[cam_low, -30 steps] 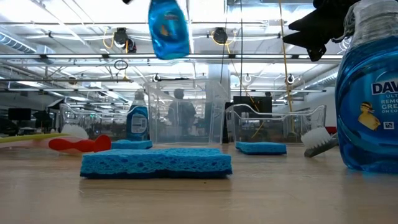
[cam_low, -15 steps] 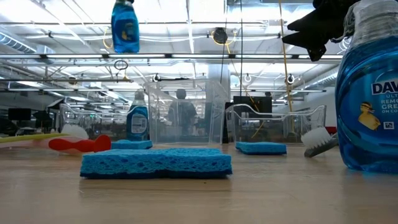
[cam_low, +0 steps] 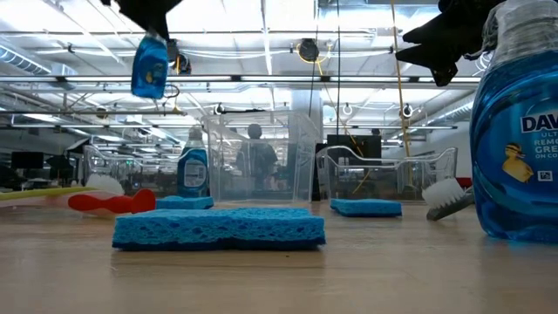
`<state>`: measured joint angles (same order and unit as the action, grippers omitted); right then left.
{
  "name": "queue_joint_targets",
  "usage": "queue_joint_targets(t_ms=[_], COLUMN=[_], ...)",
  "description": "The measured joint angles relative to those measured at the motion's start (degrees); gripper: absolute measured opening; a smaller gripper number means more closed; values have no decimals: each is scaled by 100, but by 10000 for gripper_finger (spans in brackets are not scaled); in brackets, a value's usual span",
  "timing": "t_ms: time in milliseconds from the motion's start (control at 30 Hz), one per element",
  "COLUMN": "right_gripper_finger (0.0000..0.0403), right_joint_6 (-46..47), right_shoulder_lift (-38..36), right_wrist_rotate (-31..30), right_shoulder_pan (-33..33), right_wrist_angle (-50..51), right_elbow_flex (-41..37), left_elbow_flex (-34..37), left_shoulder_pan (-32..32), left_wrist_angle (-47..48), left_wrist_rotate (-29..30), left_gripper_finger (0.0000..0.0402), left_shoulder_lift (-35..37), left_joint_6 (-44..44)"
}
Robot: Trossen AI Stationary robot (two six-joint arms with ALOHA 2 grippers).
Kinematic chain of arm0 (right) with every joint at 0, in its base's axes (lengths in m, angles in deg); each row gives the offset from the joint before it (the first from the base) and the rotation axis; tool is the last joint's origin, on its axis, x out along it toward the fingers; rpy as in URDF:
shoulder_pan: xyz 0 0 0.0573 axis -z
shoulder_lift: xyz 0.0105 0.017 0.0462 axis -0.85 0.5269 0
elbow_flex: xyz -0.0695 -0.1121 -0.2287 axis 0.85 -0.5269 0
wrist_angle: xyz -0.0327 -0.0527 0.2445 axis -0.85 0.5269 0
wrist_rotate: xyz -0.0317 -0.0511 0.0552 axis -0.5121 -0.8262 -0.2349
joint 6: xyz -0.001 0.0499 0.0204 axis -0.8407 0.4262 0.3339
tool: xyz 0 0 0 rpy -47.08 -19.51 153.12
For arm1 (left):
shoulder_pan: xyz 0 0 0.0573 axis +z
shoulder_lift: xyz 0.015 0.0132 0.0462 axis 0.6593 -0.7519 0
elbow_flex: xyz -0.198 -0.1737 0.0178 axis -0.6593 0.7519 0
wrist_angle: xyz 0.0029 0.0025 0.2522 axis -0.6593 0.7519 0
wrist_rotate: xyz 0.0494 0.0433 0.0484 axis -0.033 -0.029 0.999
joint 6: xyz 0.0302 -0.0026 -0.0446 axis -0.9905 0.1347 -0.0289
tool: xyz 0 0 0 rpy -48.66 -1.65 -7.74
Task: Pick & Place Kitchen Sink Supplies
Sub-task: Put the blue dishwashing liquid into the left transparent bin
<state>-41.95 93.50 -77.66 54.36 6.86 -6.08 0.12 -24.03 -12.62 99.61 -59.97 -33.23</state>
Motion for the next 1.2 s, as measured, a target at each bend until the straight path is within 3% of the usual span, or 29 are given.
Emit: queue_joint_targets(t_ms=[233, 533, 700, 1200], right_gripper_finger=[155, 155, 155, 155], right_joint_6=[0, -19, -19, 80], right_shoulder_lift=[0, 1, 2, 2], right_wrist_rotate=[0, 2, 2, -463], right_shoulder_pan=[-1, -1, -1, 3], right_wrist_angle=[2, 4, 4, 8], right_elbow_flex=[0, 0, 0, 0], left_elbow_flex=[732, 1750, 2246, 3520], left_shoulder_pan=[572, 1206, 1633, 3020], left_wrist_angle=[-124, -1849, -2191, -3849], left_wrist_rotate=[-236, -915, -1081, -2610], left_gripper_finger=[143, 143, 143, 143], left_shoulder_lift=[26, 25, 25, 25], left_joint_6=[355, 109, 80, -602])
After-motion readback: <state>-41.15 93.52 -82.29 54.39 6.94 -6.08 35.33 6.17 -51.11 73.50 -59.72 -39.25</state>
